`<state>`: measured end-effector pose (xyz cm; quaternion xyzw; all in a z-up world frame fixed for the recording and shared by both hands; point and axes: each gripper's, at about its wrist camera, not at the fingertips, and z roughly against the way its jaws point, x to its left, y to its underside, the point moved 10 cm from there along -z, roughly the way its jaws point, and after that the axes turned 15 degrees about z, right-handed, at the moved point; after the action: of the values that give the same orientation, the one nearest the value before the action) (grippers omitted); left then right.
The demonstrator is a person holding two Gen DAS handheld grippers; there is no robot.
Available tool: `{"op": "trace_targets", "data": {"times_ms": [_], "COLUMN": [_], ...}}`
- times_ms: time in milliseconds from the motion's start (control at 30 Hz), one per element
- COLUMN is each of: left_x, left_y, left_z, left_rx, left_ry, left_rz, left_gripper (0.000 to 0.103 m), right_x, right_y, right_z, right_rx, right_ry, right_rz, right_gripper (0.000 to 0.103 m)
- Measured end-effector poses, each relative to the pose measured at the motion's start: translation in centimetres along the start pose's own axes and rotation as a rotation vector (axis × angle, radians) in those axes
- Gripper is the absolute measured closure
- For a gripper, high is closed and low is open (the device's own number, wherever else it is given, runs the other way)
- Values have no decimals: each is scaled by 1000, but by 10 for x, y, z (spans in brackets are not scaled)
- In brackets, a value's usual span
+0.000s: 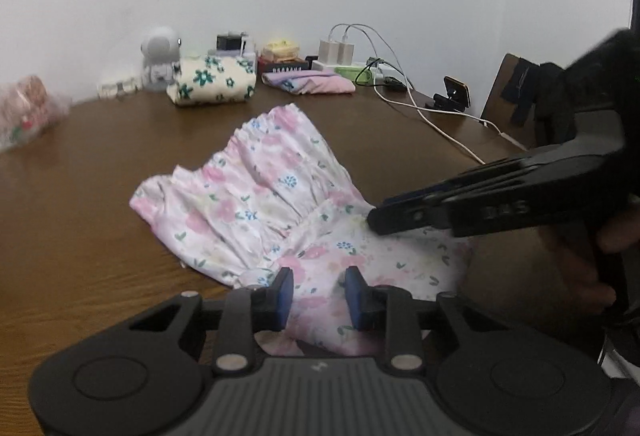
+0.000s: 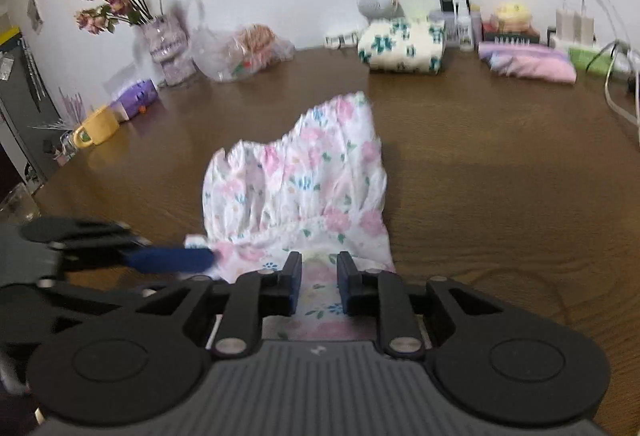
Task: Fold clothes
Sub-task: 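Grasp the dress edge with the right gripper and fold it over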
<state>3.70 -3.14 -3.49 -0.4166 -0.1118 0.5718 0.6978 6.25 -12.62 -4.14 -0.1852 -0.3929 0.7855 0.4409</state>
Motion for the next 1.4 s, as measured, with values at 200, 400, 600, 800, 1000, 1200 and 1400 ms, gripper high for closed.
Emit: {"op": "trace_targets", "data": {"times_ms": [200, 400, 600, 800, 1000, 1200, 1400], "left_x": [8, -8, -8, -2, 4, -7, -34], "left_y": [6, 46, 59, 54, 51, 50, 67], "left_z": [1, 35, 49, 41, 40, 68, 137], "left_rx": [44, 118, 184, 237, 257, 183, -39], "left_ry": [40, 190, 325, 383, 430, 468, 480], "left_rz": [37, -46, -70, -17, 40, -33, -353], "left_gripper": [76, 76, 75, 75, 75, 31, 5], "right_x": [10, 41, 81, 102, 117, 100, 97], "right_y": [16, 44, 53, 71, 100, 88, 87], "right_z": [-6, 31, 86, 83, 76, 66, 71], "right_rx": [41, 112, -64, -68, -60, -34, -16], "right_ry": [-16, -90, -201, -280, -335, -336, -396], "right_rz": [21, 58, 407, 647, 723, 587, 524], "right_gripper": [78, 78, 14, 12, 17, 50, 63]}}
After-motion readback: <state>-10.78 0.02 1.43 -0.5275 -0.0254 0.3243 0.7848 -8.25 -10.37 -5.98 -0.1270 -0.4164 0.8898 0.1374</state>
